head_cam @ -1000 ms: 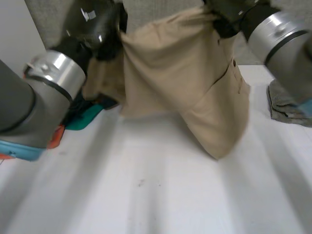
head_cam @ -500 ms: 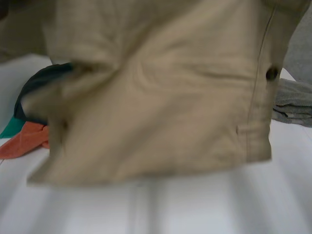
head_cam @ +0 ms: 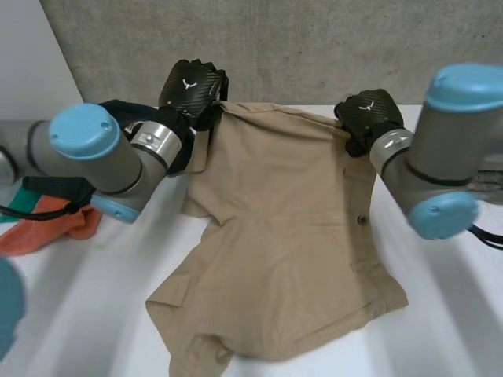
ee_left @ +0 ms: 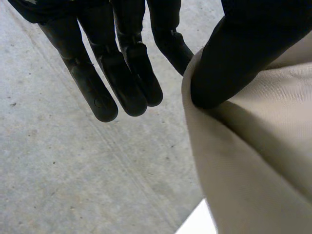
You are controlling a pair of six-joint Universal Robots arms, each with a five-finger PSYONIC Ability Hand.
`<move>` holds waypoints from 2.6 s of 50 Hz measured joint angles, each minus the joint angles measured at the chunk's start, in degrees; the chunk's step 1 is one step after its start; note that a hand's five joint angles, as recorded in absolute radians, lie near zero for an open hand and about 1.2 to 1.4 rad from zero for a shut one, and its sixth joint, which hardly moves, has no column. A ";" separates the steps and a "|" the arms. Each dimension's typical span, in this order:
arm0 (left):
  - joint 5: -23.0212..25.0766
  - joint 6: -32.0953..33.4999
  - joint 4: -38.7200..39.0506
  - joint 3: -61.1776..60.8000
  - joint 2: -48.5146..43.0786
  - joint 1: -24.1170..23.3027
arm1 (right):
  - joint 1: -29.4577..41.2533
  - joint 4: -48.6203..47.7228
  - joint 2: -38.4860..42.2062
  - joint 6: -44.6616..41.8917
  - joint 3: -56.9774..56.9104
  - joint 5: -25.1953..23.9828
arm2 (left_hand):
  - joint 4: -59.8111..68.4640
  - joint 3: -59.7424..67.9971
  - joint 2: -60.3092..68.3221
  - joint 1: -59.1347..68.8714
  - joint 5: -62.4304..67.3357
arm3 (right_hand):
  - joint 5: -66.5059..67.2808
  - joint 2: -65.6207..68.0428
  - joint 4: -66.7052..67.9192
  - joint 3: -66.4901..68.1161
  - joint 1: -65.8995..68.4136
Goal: Fold the laundry.
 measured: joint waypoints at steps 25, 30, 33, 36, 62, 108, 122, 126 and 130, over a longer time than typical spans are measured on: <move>-7.85 -2.30 -2.81 -11.48 11.85 0.95 | -0.87 -3.56 -5.77 -3.81 2.98 -1.19 | -57.18 -56.25 -56.80 -54.89 -53.85 | -51.99 -55.47 -56.87 -56.08 -52.57; -8.12 -1.89 -8.19 -29.84 23.71 1.10 | -3.28 3.13 -11.94 -4.93 13.82 -6.78 | -56.84 -55.95 -56.32 -54.34 -53.55 | -51.99 -55.48 -56.87 -56.08 -52.57; -7.88 -1.61 -10.80 -39.84 29.45 1.15 | -4.67 6.58 -14.42 -5.72 20.01 -9.78 | -54.44 -54.28 -54.27 -51.24 -52.10 | -51.99 -55.47 -56.87 -56.07 -52.57; -7.65 -1.08 -11.93 -46.54 32.88 1.11 | -5.38 7.98 -16.02 -6.46 24.41 -11.47 | -48.41 -48.46 -48.50 -44.59 -46.39 | -51.99 -55.43 -56.86 -56.05 -52.57; -5.18 9.48 -5.46 -60.73 29.00 3.81 | -9.36 -6.23 -21.91 -9.69 53.13 -15.49 | -33.62 -33.60 -33.53 -30.35 -31.82 | -51.73 -55.32 -56.72 -55.87 -52.38; -4.47 -10.18 -28.65 -61.91 44.52 -4.05 | -20.25 -1.07 -22.80 -20.78 53.12 -28.19 | -34.84 -34.02 -34.37 -32.04 -33.25 | -8.32 -10.49 -12.56 -11.72 -9.98; -9.17 -15.41 -28.48 -61.63 41.32 -5.86 | -20.29 -3.78 -22.35 -20.36 53.91 -29.90 | -34.64 -33.90 -34.23 -31.76 -32.61 | 2.86 0.08 -0.55 -0.29 -0.20; -11.73 -15.20 -26.45 -61.59 39.68 -6.61 | -20.40 -3.68 -22.52 -20.35 54.24 -29.85 | -26.82 -26.70 -26.16 -22.70 -25.07 | 2.88 0.08 -0.54 -0.28 -0.20; -13.60 -14.94 -24.69 -61.54 38.05 -8.12 | -20.51 -3.08 -22.91 -20.43 54.48 -29.55 | -9.78 -9.70 -9.05 -5.52 -8.35 | 2.88 0.08 -0.54 -0.28 -0.20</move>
